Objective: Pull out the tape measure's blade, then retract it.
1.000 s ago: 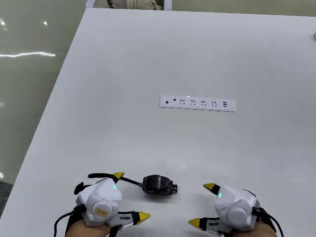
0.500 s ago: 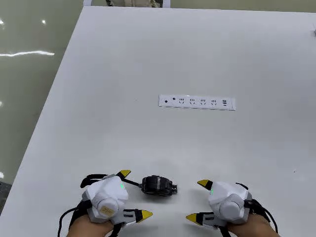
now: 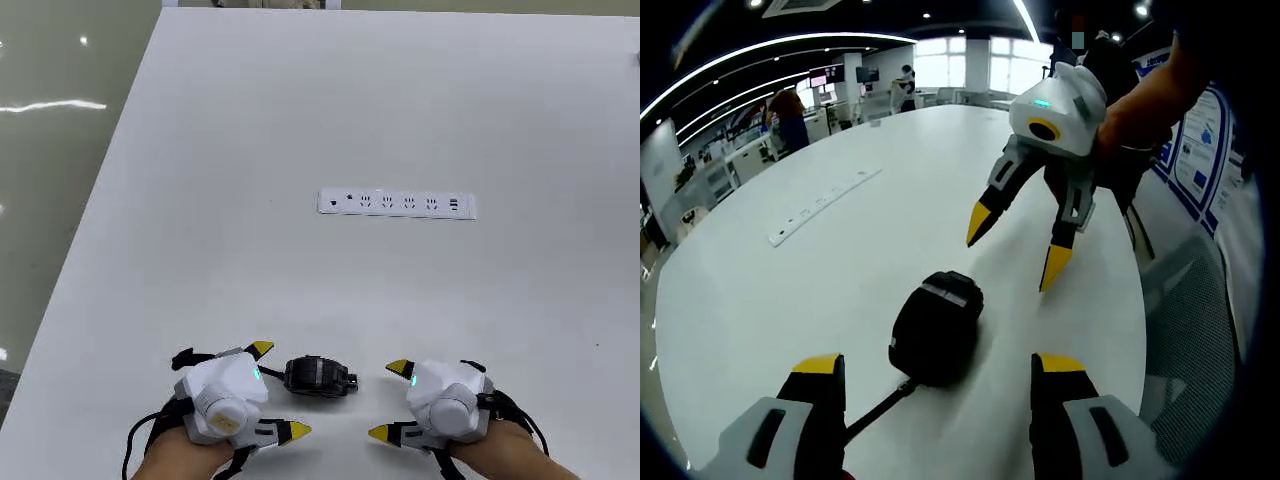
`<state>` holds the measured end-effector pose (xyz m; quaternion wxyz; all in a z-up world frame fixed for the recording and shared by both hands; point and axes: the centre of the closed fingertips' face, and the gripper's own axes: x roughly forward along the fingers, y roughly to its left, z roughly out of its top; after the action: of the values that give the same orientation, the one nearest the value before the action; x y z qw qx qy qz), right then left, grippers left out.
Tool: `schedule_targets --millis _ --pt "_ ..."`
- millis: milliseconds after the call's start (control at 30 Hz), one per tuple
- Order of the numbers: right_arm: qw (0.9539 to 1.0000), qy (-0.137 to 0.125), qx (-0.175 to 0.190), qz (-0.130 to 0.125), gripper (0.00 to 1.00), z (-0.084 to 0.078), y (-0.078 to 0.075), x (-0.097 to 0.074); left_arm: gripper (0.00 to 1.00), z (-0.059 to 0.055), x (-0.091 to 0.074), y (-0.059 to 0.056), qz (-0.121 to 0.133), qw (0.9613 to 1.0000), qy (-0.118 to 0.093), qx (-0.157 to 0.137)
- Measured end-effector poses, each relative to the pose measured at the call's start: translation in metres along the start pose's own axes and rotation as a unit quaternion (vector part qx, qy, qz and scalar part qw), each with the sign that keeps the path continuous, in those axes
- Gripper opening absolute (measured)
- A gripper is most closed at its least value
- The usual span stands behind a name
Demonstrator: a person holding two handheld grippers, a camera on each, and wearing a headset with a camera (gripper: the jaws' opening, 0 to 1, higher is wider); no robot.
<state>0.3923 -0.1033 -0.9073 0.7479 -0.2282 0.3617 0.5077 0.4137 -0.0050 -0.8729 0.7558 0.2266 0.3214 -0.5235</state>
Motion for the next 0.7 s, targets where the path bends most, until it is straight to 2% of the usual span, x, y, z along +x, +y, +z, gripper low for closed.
schedule_targets --millis 700 --pt "0.9993 0.005 -0.023 0.029 0.47 0.004 -0.003 0.021 0.64 0.007 0.017 0.0 -0.034 0.9982 0.009 0.049"
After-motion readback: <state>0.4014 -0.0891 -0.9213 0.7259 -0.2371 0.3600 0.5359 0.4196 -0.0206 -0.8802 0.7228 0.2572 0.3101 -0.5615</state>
